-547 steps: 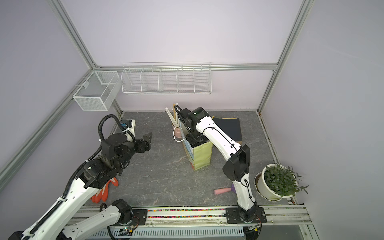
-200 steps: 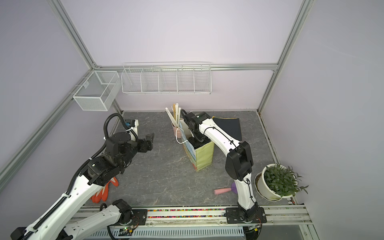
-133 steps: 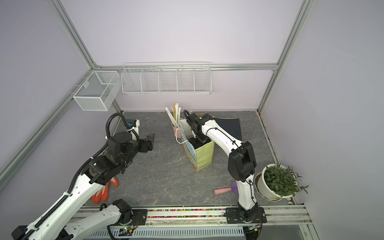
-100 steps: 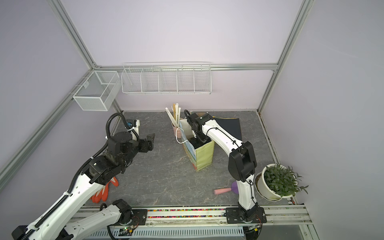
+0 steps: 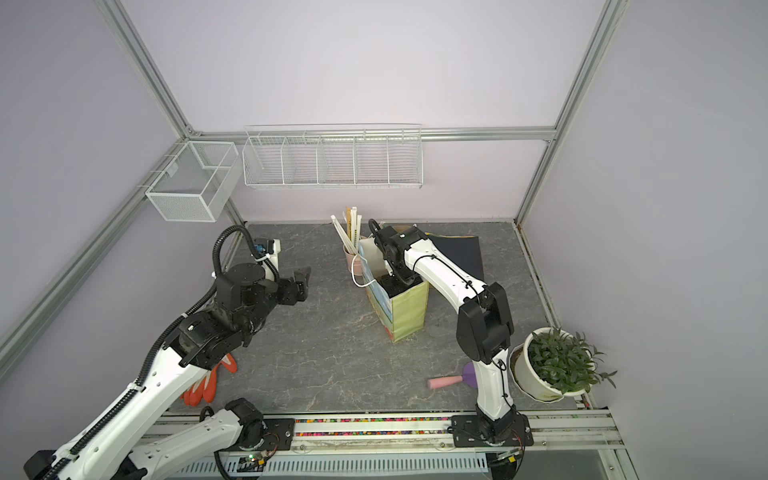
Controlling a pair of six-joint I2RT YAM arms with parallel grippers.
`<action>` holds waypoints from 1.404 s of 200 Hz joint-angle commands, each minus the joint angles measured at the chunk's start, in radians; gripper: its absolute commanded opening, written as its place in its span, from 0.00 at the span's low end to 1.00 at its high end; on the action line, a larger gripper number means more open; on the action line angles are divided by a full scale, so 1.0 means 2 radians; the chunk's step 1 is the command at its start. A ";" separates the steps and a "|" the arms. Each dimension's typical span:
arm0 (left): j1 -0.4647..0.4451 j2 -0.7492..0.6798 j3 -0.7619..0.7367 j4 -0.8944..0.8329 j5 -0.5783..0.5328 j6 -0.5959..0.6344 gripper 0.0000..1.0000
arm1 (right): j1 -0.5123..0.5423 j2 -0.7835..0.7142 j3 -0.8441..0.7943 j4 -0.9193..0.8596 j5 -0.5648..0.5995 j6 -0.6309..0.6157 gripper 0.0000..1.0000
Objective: Pack the takeout coffee
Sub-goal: 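Lower the green cup into the carrier slot inside the bag with the right gripper, then open the right gripper and lift it up out of the bag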
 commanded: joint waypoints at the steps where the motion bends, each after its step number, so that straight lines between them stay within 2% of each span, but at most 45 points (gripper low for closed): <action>1: 0.003 0.000 0.005 -0.013 0.002 0.012 0.87 | -0.005 0.036 0.000 -0.013 0.037 -0.012 0.65; 110: 0.003 0.005 0.007 -0.017 0.003 0.012 0.87 | 0.005 0.026 0.077 -0.052 0.040 -0.013 0.84; 156: 0.003 0.006 0.007 -0.017 0.004 0.014 0.88 | 0.007 0.016 0.100 -0.062 0.031 -0.013 0.88; 206: 0.003 0.009 0.008 -0.018 0.009 0.013 0.88 | 0.008 0.001 0.130 -0.079 0.036 -0.015 1.00; 281: 0.003 0.016 0.010 -0.023 0.010 0.014 0.88 | 0.008 -0.002 0.147 -0.084 0.033 -0.024 0.95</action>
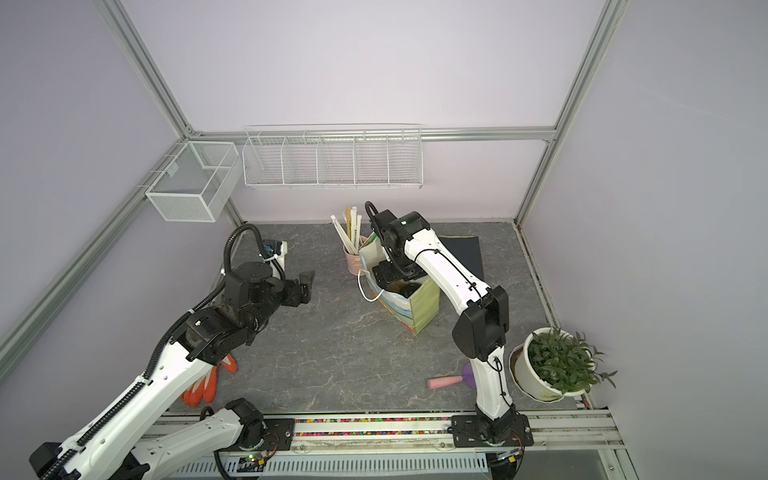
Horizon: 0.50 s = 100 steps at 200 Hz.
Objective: Pack the takeout coffee
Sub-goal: 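Open the right gripper and lift it up out of the bag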
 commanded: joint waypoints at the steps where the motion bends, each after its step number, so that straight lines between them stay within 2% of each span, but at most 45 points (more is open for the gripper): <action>1: 0.003 0.000 0.010 -0.008 0.003 0.007 0.88 | 0.002 -0.019 0.019 -0.017 -0.002 -0.012 0.95; 100: 0.003 0.012 0.013 -0.011 0.010 0.007 0.89 | -0.003 -0.040 0.098 -0.016 -0.015 -0.026 0.91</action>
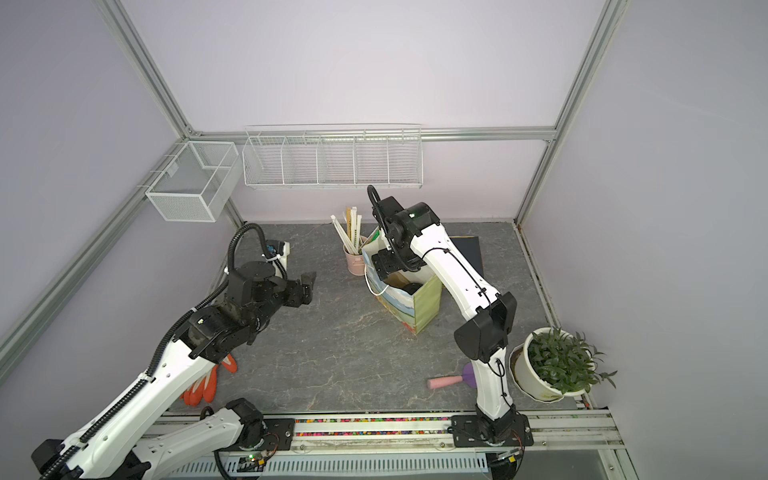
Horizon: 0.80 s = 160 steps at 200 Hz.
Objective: Pack the takeout coffee
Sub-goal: 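Open the right gripper and lift it up out of the bag, then draw the right arm back from the bag while left gripper reaches to the straw cup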
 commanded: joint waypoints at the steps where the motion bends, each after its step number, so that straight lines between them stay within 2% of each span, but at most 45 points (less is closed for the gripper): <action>1: 0.003 0.006 0.013 -0.008 0.006 0.007 0.89 | -0.001 -0.030 0.021 0.000 -0.015 -0.014 0.91; 73: 0.003 0.021 0.014 -0.008 0.009 0.006 0.89 | -0.003 -0.072 0.082 0.015 -0.007 -0.027 0.92; 110: 0.003 0.033 0.017 -0.007 0.008 0.002 0.89 | -0.003 -0.134 0.084 0.049 0.026 -0.024 0.91; 127: 0.004 0.045 0.022 -0.008 0.008 0.000 0.90 | -0.003 -0.190 0.034 0.094 0.042 -0.018 0.88; 160: 0.024 0.084 0.057 -0.020 0.023 -0.023 0.89 | -0.004 -0.329 -0.154 0.212 0.058 -0.005 0.88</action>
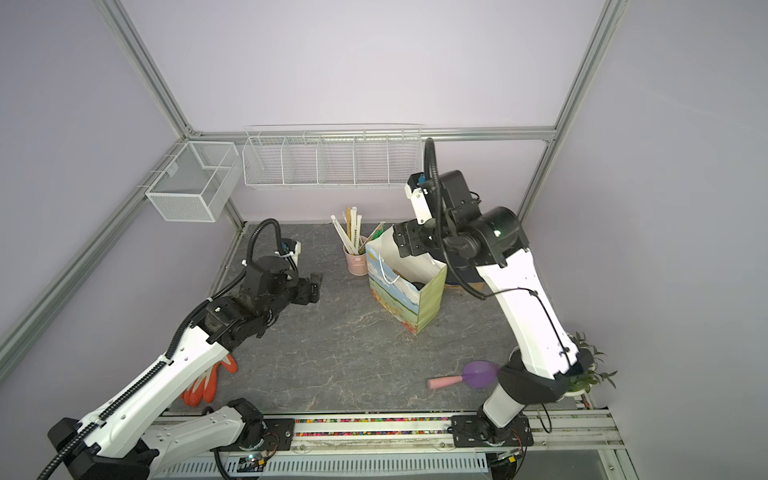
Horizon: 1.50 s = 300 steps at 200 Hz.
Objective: Pack the takeout coffee
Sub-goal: 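Draw the right arm back from the bag while left gripper reaches to the straw cup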
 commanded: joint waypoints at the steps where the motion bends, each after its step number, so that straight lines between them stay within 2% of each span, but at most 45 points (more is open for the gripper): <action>1: 0.018 0.024 0.036 -0.015 0.017 -0.021 0.89 | -0.002 -0.082 -0.105 0.099 0.025 0.007 0.88; 37: 0.059 0.085 0.088 -0.026 0.064 -0.068 0.88 | -0.002 -0.196 -0.270 0.186 0.032 0.008 0.88; 64: 0.063 0.146 0.134 -0.015 0.078 -0.089 0.83 | -0.002 -0.252 -0.344 0.207 0.042 0.011 0.88; 104: 0.066 0.274 0.233 -0.019 0.092 -0.097 0.72 | -0.002 -0.313 -0.435 0.244 0.036 0.005 0.88; 126: 0.068 0.338 0.295 -0.036 0.098 -0.099 0.66 | -0.002 -0.333 -0.465 0.245 0.041 0.001 0.88; 167: 0.071 0.408 0.363 -0.050 0.063 -0.098 0.53 | -0.002 -0.373 -0.506 0.254 0.039 0.007 0.88; 190: 0.079 0.435 0.384 -0.045 0.048 -0.093 0.46 | -0.002 -0.394 -0.521 0.260 0.022 0.013 0.88; 216: 0.088 0.453 0.399 -0.041 0.022 -0.102 0.42 | -0.001 -0.412 -0.534 0.269 0.023 0.012 0.88; 232: 0.090 0.460 0.402 -0.029 0.022 -0.099 0.40 | -0.002 -0.420 -0.543 0.275 0.019 0.016 0.88; 246: 0.091 0.469 0.411 -0.028 0.019 -0.099 0.34 | -0.002 -0.423 -0.546 0.275 0.010 0.019 0.88; 300: 0.092 0.492 0.421 -0.006 0.030 -0.106 0.27 | -0.002 -0.432 -0.555 0.281 -0.006 0.024 0.88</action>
